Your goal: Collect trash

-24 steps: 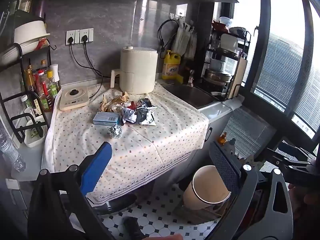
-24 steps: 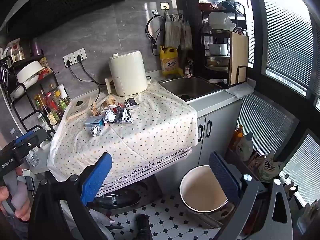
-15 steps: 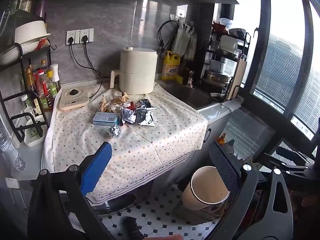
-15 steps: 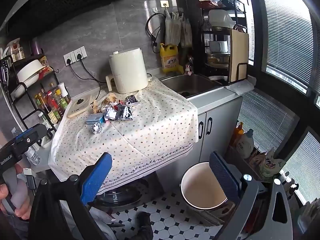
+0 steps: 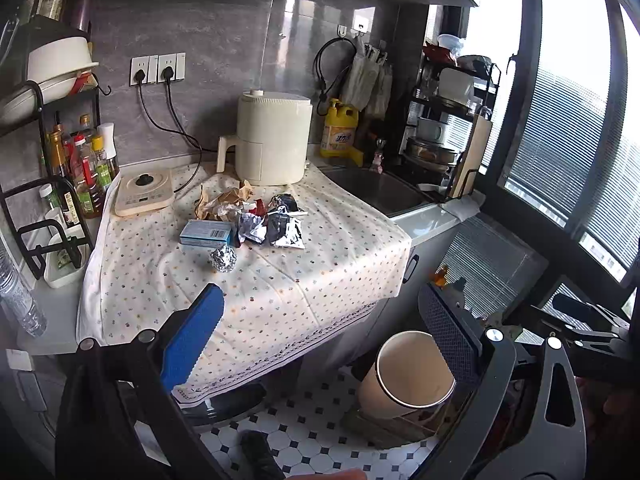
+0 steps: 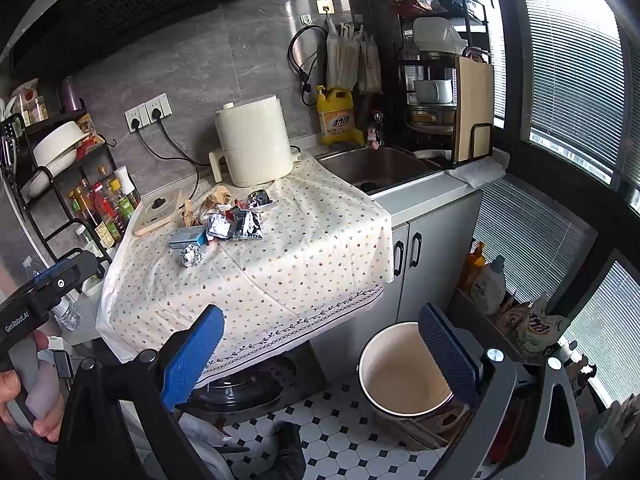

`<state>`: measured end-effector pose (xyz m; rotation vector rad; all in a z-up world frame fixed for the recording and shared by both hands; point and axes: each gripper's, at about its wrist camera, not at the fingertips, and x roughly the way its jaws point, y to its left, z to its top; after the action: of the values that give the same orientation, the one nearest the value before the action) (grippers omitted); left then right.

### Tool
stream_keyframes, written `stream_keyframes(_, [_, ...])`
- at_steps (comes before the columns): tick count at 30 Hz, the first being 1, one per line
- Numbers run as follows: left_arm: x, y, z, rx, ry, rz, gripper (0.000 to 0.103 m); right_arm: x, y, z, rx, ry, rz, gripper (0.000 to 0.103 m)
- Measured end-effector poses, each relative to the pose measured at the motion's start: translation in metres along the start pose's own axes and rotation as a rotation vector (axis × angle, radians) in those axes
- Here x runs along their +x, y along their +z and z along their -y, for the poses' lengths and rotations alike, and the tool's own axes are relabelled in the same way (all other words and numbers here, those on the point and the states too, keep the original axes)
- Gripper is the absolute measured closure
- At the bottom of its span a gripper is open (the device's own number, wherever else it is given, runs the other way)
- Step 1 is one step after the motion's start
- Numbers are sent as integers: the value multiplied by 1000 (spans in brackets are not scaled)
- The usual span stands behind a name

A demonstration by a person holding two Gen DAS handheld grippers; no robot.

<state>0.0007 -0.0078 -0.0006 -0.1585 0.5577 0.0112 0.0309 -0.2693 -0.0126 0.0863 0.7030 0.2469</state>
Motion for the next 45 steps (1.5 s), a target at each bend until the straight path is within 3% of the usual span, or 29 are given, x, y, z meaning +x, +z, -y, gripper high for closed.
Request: stream_keyframes(45, [3, 6, 7, 19, 1, -8, 6, 2, 12, 13, 28, -20, 23, 8])
